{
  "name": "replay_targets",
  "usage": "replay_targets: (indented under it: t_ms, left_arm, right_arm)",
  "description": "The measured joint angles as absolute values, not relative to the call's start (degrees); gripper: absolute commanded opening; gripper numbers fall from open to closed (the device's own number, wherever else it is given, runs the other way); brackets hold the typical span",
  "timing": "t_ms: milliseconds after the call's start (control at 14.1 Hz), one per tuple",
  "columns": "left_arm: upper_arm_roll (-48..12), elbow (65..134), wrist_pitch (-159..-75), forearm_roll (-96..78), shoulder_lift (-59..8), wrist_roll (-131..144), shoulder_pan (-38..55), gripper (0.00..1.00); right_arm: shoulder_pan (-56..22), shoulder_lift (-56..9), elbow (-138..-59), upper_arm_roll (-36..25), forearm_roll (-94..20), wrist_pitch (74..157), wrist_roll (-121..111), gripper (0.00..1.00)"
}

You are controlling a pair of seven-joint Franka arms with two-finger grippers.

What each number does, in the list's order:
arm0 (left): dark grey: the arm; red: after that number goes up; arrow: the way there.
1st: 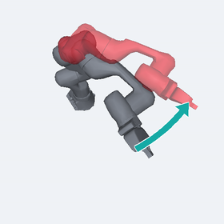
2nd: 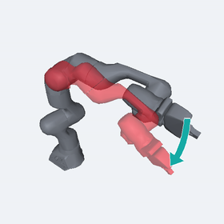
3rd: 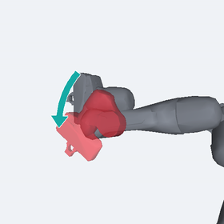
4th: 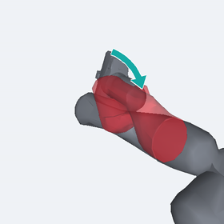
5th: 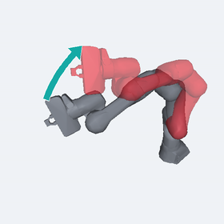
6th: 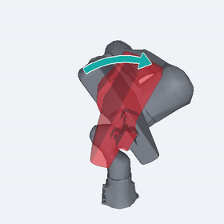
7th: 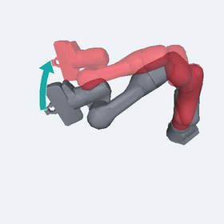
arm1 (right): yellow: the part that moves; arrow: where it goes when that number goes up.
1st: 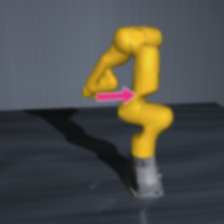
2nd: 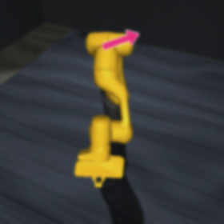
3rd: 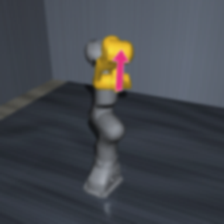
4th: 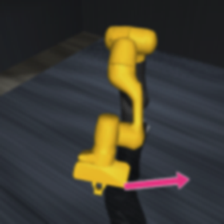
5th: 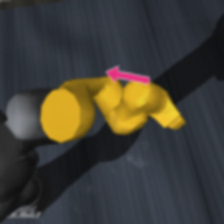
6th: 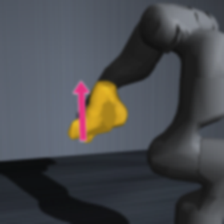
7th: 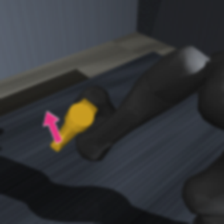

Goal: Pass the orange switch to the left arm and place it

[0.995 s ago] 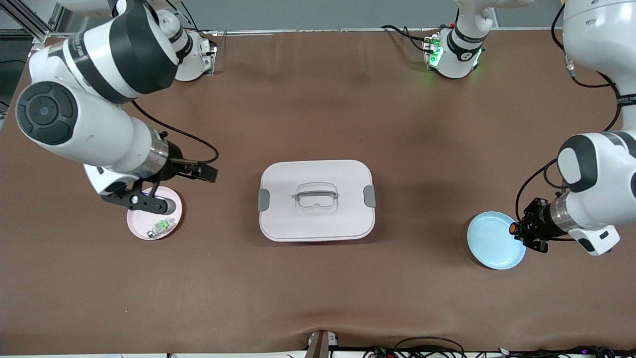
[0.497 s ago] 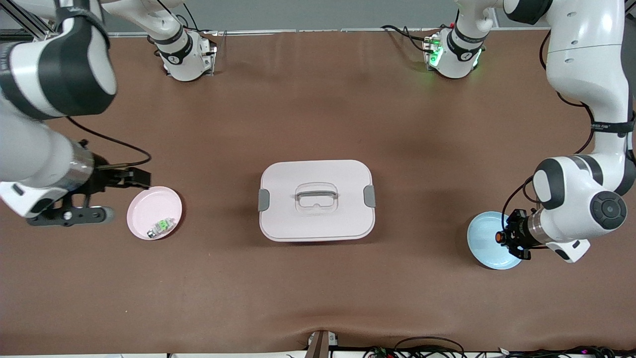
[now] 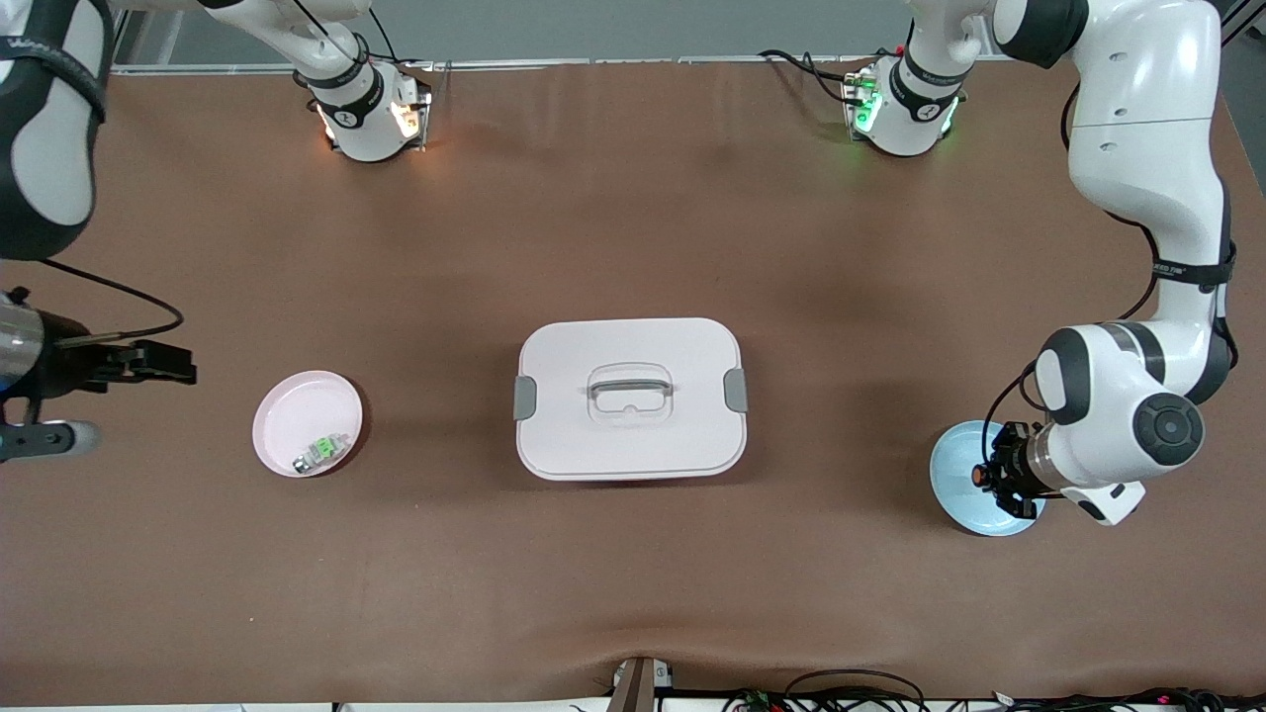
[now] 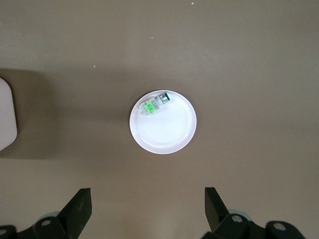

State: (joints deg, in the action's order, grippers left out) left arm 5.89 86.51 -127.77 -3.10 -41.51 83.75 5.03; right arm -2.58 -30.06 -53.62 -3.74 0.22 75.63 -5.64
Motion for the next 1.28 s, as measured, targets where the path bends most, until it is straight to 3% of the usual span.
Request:
replay_targets:
  t_ms: [924, 1137, 1279]
  left_arm:
    - [5.7, 89.5, -130.3, -1.7, -42.7, 85.4, 5.4, 0.00]
    - [5.7, 89.7, -130.4, -1.7, -42.7, 85.4, 5.4, 0.00]
    - [5.7, 89.9, -130.8, -1.7, -42.7, 85.4, 5.2, 0.00]
  right_arm:
    - [1.2, -25.2, -54.0, -3.5, -0.3, 75.4, -6.1, 1.00]
    - [1.5, -22.0, -59.0, -3.5, -0.3, 78.0, -6.1, 1.00]
    - [1.7, -17.7, -66.3, -3.5, -0.3, 83.6, -6.1, 1.00]
